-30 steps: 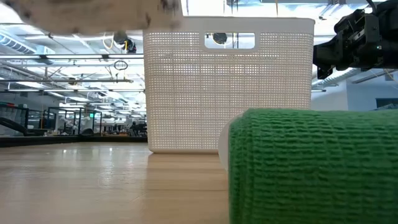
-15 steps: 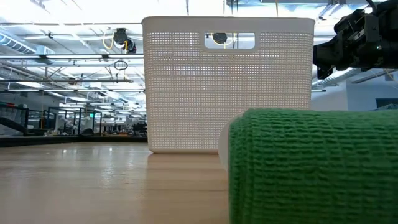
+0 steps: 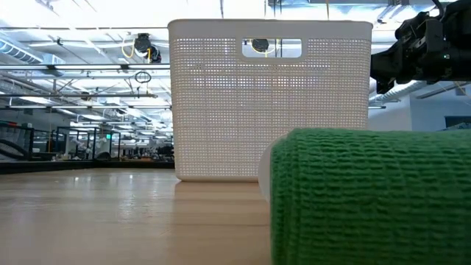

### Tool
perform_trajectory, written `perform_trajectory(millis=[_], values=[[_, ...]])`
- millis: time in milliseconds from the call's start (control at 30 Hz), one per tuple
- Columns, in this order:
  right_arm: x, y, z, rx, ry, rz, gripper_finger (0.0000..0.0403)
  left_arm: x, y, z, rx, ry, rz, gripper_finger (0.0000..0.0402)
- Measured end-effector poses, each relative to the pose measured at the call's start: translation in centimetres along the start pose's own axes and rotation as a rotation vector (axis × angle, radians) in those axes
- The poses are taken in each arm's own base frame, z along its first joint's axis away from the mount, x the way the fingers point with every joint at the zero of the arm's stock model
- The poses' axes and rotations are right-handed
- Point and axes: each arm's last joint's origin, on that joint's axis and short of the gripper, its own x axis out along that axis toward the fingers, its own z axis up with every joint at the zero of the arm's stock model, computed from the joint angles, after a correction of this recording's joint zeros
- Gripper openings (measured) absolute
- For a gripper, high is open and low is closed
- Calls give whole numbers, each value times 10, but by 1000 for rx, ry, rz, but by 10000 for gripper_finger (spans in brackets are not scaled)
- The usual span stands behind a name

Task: Pick & place medical supplies in basket/bin
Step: Put the white mailer bag into the white bin

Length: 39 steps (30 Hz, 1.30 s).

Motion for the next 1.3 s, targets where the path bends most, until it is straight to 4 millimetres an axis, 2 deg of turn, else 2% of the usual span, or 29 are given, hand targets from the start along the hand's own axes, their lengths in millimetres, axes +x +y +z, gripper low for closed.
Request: perform_trajectory(millis=[167, 233, 367, 467, 633, 800, 933, 1100, 1200, 1300], values=[[0, 0, 0, 10, 5, 1, 0, -1, 31, -14, 42, 3, 41, 0], [0, 0, 0, 21, 5, 2, 0, -13, 41, -19, 31, 13, 57, 0], [0, 0, -1, 46, 7, 3, 0, -48, 52, -31, -32, -6, 85, 0], [0, 0, -1, 54, 9, 2, 0, -66, 48, -51, -68, 1, 122, 0], [0, 0, -1, 46, 8, 1, 0, -93, 31, -87, -100, -95, 247, 0], [0, 0, -1, 26, 8, 1, 0, -105, 9, -129, -148, -208, 406, 0], [0, 0, -1, 7, 7, 1, 0, -102, -9, -162, -202, -259, 516, 0], [0, 0, -1, -47, 6, 1, 0, -81, -23, -193, -225, -278, 664, 0], [0, 0, -1, -87, 11, 0, 0, -70, -22, -200, -229, -266, 706, 0], [0, 0, 0, -143, 0, 1, 0, -61, -14, -199, -228, -253, 697, 0]])
